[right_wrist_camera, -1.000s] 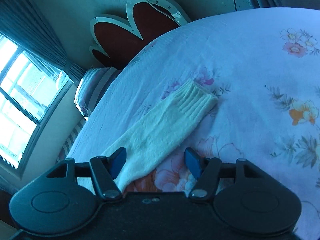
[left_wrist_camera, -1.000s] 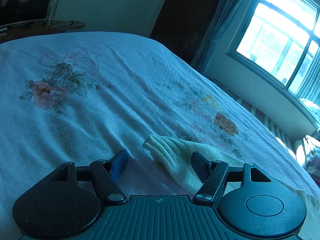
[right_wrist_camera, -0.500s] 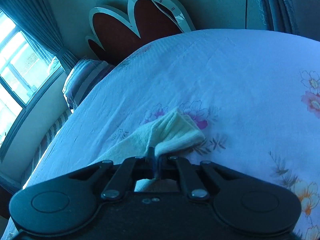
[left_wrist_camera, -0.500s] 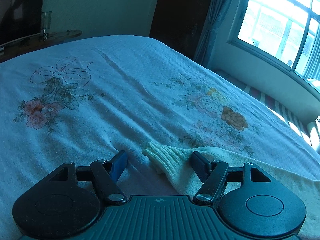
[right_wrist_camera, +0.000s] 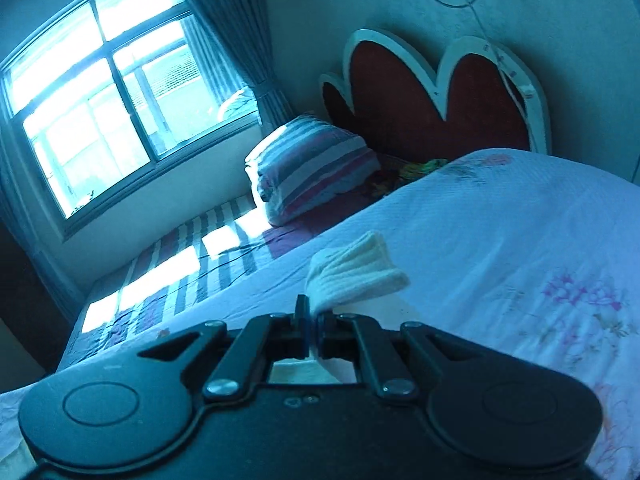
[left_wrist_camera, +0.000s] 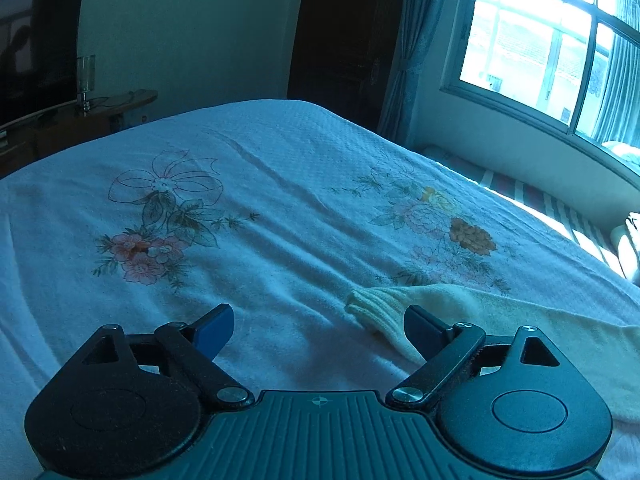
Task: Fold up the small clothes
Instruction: 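Grasp the other sleeve cuff with the right gripper while the left gripper holds its cuff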
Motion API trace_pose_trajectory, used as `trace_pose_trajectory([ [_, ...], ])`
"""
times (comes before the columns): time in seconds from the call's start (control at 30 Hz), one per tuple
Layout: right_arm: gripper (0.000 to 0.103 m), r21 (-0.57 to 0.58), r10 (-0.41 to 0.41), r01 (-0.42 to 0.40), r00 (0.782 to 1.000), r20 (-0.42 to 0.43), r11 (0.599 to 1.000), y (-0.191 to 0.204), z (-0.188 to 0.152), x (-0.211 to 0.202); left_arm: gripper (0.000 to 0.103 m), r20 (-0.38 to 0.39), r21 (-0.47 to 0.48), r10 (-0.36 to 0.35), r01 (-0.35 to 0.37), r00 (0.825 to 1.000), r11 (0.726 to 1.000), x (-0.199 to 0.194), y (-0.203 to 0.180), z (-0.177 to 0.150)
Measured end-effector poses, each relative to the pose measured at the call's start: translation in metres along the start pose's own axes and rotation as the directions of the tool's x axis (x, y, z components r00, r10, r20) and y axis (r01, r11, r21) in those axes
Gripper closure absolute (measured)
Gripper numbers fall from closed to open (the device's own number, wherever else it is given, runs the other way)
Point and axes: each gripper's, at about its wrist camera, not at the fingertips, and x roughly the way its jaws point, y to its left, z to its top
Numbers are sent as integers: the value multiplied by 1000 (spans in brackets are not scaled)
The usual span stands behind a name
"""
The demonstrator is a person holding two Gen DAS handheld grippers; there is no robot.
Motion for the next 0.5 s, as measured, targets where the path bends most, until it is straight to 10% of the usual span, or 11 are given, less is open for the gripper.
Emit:
trace_pose_trajectory([
  [0.5,98,-278,266,-363,905,-331,889,262,-131,41,12,24,0,-5,5,1000,1000,-58,84,-5],
])
